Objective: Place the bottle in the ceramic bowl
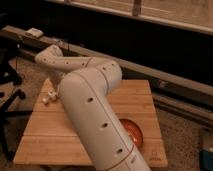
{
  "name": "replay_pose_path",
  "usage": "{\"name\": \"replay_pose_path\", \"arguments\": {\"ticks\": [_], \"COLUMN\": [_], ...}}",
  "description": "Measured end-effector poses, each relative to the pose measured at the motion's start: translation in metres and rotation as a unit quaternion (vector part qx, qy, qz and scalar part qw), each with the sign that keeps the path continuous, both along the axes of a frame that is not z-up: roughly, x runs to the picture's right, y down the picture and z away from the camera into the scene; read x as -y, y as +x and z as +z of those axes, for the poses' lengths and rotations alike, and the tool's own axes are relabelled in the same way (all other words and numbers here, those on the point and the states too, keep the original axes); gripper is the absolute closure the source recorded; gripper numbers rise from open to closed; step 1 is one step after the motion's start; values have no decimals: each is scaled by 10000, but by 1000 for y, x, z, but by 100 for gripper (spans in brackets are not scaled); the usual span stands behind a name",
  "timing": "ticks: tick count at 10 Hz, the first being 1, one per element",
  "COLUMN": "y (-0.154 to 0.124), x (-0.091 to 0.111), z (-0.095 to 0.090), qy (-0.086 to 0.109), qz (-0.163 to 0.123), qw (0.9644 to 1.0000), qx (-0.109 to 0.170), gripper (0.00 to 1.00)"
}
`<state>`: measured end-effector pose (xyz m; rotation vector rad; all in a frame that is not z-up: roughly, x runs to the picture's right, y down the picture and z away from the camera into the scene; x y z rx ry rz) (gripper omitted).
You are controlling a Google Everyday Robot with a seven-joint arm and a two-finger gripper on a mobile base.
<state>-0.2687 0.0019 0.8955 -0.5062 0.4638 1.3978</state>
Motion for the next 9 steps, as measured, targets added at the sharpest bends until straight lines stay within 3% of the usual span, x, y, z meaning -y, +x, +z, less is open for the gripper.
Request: {"name": "replay_pose_path", "arguments": {"ticks": [4, 9], "y": [-58, -84], "x": [15, -9], "z": [16, 43], "qy": [-2, -175], "qz": [-265, -736], "qw": [9992, 9968], "qx": [296, 264], "gripper": [35, 35]}}
